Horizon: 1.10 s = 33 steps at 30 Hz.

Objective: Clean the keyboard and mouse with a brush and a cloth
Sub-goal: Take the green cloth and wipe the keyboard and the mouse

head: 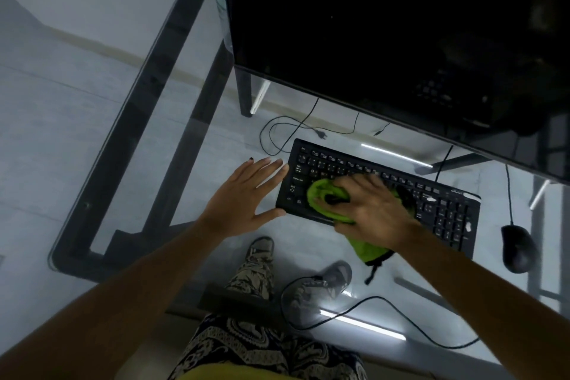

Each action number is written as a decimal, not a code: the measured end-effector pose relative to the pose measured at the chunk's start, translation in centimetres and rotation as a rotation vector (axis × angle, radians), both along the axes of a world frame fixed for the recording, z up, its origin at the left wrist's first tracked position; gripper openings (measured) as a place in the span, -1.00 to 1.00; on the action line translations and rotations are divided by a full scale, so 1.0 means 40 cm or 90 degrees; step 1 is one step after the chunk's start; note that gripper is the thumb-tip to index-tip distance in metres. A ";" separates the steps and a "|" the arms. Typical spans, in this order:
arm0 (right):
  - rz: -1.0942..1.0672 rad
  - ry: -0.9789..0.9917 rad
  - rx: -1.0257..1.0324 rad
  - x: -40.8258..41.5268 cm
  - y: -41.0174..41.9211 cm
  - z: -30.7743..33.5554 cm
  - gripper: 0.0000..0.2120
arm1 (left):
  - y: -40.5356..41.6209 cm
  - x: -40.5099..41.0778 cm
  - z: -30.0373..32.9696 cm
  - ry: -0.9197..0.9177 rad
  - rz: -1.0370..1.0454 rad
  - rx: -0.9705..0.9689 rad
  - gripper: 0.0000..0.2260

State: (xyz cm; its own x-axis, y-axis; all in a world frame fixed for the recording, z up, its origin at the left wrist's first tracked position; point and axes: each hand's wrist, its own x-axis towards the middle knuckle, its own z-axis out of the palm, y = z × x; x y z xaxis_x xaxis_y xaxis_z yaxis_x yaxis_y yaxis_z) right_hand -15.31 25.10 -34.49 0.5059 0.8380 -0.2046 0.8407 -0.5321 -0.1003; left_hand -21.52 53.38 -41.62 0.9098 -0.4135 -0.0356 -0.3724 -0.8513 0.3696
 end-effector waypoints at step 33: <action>0.060 -0.009 0.054 -0.044 0.026 -0.023 -0.69 | -0.004 0.002 0.003 -0.021 0.017 -0.022 -0.30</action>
State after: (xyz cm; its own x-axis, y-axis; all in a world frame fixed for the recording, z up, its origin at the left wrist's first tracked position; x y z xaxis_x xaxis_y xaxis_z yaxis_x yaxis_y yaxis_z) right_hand -17.07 26.14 -35.41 0.4270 0.8958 -0.1234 0.8881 -0.4412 -0.1292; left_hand -21.46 53.22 -41.50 0.9210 -0.3894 0.0091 -0.3623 -0.8479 0.3871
